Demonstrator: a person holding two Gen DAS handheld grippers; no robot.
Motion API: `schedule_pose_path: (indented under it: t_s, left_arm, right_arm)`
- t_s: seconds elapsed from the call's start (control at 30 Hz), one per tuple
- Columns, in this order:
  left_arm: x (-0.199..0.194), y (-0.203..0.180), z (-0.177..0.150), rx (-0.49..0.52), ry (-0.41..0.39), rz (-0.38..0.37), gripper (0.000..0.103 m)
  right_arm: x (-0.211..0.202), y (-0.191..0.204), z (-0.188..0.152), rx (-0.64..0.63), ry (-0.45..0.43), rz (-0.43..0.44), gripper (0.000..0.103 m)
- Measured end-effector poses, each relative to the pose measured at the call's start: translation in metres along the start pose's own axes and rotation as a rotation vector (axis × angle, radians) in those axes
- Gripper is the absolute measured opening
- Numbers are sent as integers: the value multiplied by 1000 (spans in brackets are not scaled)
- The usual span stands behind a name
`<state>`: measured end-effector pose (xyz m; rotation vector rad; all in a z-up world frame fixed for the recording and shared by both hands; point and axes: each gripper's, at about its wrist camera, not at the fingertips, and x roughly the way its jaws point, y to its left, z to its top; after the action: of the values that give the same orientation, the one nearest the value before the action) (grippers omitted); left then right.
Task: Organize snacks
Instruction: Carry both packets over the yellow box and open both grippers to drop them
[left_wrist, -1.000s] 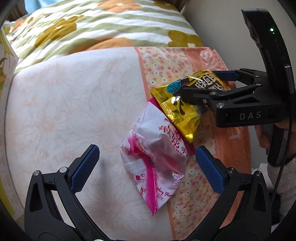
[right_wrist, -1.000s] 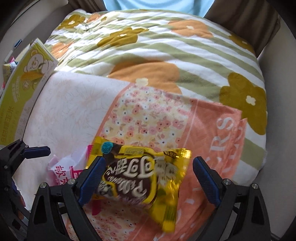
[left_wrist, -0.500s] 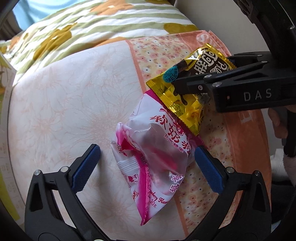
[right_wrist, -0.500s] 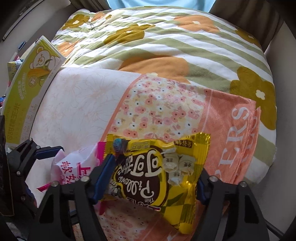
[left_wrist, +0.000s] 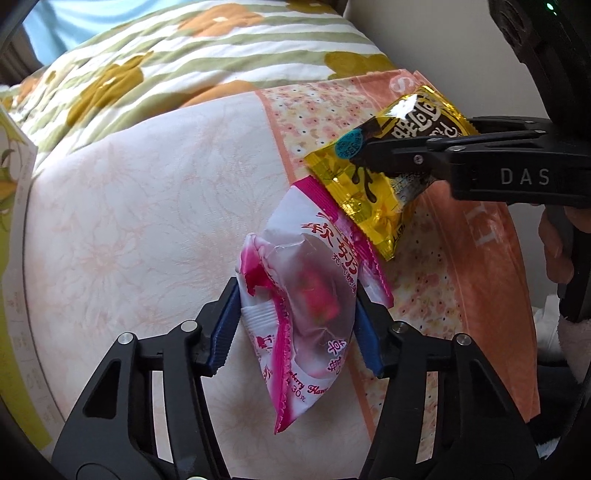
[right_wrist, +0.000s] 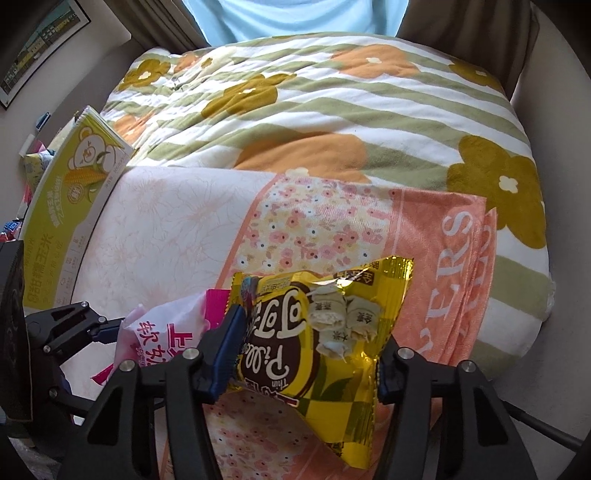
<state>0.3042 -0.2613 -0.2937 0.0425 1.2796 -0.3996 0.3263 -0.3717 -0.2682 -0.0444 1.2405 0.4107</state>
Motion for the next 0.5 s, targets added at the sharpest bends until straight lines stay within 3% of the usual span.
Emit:
schedule_pose_path:
  t_s: [0.5]
  left_arm:
    - [-65, 22, -3, -62, -118, 39, 50]
  right_arm:
    - [-59, 14, 3, 33, -125, -4, 50]
